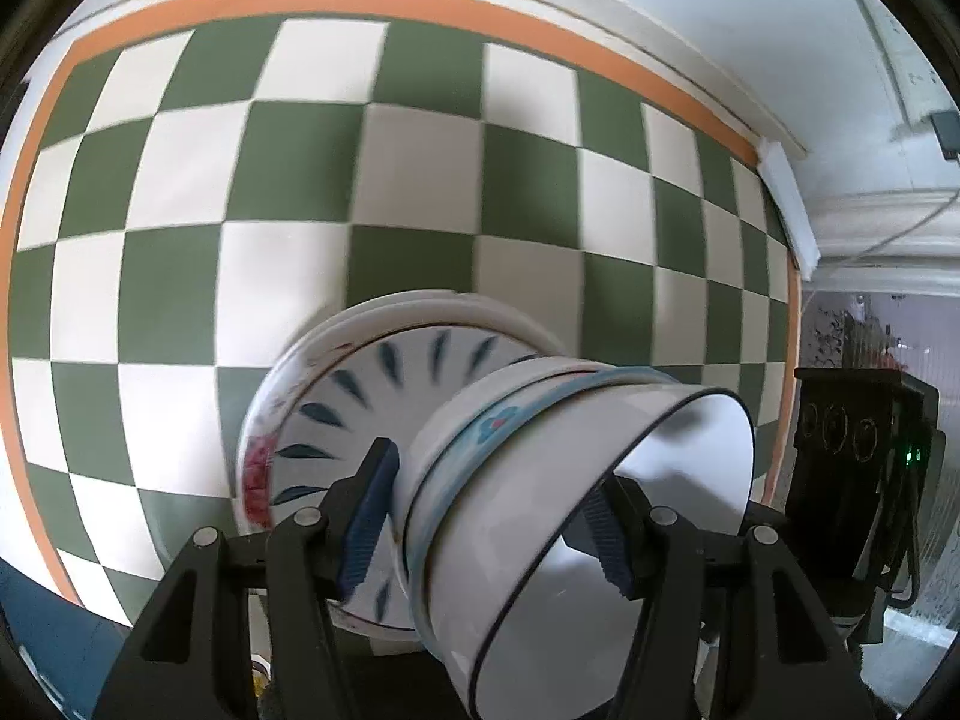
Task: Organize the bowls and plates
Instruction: 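Carry the bowl stack over the plate stack with both grippers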
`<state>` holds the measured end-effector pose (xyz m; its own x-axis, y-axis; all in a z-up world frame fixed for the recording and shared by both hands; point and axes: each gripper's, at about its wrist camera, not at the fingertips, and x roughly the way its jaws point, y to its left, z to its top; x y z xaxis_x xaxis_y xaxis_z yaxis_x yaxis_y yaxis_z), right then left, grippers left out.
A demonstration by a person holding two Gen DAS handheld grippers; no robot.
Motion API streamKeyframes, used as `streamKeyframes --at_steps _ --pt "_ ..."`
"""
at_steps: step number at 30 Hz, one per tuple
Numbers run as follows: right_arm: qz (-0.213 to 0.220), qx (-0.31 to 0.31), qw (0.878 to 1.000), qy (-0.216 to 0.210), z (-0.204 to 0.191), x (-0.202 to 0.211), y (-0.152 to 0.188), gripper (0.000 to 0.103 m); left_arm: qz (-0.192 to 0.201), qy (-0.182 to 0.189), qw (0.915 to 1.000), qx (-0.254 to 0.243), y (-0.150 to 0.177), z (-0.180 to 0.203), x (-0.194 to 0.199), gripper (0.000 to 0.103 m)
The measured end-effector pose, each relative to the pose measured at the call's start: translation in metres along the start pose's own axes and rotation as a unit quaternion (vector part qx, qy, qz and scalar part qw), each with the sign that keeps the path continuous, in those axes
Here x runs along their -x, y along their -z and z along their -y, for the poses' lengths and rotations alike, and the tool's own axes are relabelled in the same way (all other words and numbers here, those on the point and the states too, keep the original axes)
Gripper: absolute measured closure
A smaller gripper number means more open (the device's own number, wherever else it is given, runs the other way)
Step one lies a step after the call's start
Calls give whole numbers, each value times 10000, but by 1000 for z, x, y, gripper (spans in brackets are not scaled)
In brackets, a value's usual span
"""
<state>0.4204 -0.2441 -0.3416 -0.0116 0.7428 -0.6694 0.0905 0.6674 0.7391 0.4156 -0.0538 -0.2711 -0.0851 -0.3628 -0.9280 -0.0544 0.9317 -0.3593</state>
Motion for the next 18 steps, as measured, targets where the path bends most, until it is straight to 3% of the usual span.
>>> streamKeyframes --at_steps 9,18 --pt "-222 83 9996 150 -4 -24 9 51 -88 104 9995 268 3 -31 -13 46" --pt "-299 74 9992 262 -4 -36 9 51 -172 147 9993 305 2 -39 -22 46"
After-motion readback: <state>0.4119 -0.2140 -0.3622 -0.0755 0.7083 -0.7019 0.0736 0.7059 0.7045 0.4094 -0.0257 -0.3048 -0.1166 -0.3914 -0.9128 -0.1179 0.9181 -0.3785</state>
